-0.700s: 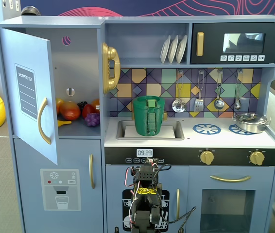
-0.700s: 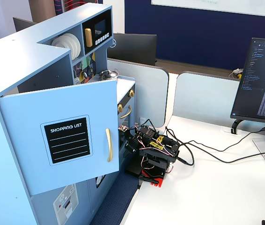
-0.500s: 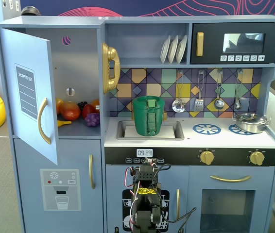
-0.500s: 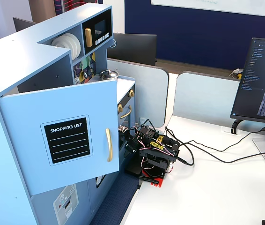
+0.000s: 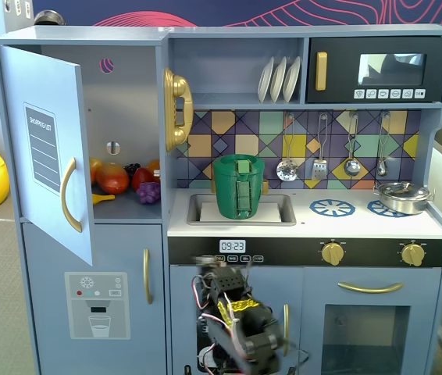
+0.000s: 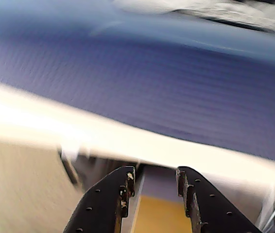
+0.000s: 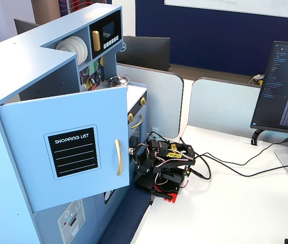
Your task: Close the left cabinet door
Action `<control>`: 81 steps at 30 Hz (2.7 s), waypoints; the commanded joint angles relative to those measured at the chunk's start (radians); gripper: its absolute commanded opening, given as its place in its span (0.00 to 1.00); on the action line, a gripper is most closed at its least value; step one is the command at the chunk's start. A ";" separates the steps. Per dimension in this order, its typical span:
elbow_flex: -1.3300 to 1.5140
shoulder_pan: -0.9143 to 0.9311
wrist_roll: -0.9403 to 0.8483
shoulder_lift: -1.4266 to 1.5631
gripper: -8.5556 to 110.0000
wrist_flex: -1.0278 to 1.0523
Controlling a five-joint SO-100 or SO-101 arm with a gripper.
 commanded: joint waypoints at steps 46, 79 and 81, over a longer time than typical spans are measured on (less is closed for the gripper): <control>-1.009 -0.756 -0.434 -1.077 0.07 -1.204; -0.466 0.193 -0.215 -0.548 0.07 -0.543; -0.360 0.308 -0.153 -0.463 0.07 -0.393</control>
